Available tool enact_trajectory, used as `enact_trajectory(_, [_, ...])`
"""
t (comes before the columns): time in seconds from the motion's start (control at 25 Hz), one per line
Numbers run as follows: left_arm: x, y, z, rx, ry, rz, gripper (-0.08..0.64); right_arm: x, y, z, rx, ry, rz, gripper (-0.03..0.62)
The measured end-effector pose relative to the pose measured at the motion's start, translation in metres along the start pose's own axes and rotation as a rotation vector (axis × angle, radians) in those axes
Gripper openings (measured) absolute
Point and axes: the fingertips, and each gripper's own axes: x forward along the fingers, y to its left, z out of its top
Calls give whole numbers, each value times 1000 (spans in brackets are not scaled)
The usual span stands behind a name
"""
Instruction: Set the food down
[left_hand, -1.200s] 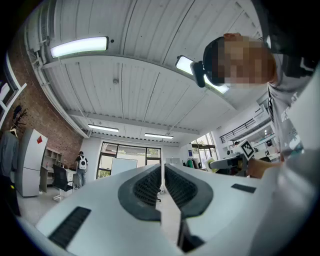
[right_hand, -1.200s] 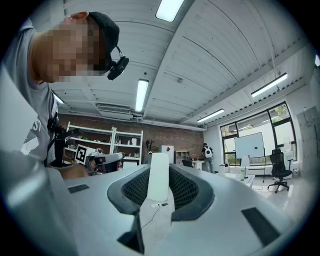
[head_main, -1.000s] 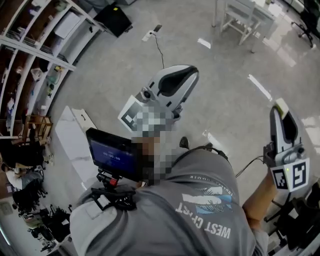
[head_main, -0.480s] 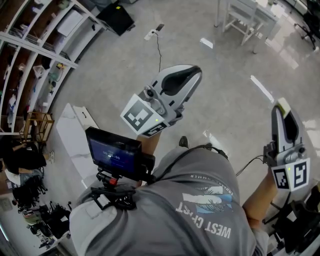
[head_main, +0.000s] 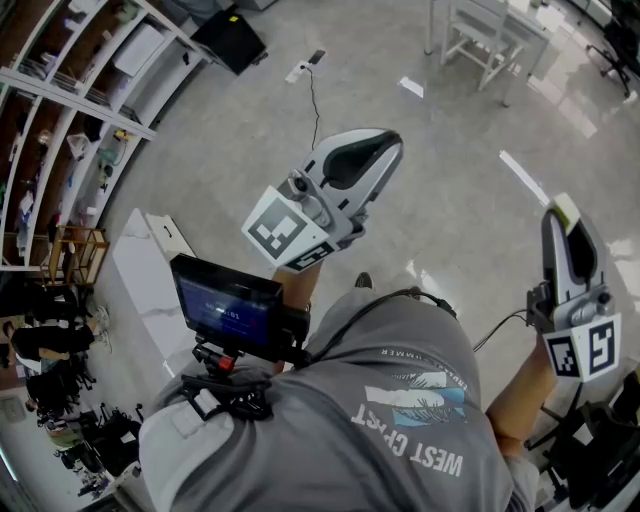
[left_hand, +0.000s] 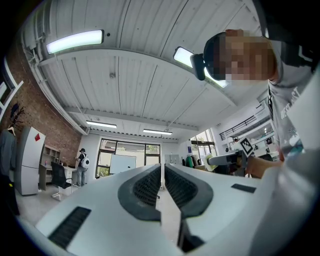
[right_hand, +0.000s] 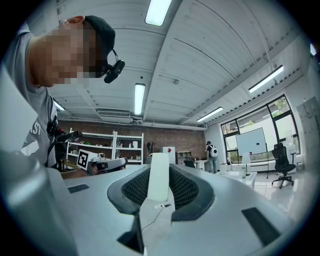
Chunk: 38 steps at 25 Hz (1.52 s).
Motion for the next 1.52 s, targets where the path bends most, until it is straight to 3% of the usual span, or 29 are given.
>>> enact_trajectory(0.08, [8, -4, 1, 35, 0, 7, 14, -2, -4, -1, -25, 1, -4, 101])
enact_trajectory(0.24, [32, -3, -8, 249, 45, 30, 12, 9, -17, -10, -158, -3, -57, 101])
enact_trajectory(0.32, [41, 3, -18, 281, 51, 42, 11, 20, -26, -21, -208, -2, -88, 101])
enact_trajectory(0.56, [55, 30, -34, 302, 47, 26, 9, 64, -39, -28, -264, -58, -151, 101])
enact_trajectory(0.88, [73, 82, -43, 280, 24, -18, 8, 121, -50, -43, -318, -48, -186, 101])
enact_trajectory(1.08, [83, 108, -46, 270, 0, -54, 8, 159, -57, -39, -302, -72, -220, 101])
enact_trajectory(1.52, [149, 129, -73, 251, 10, -57, 8, 186, -116, -55, -310, -22, -163, 101])
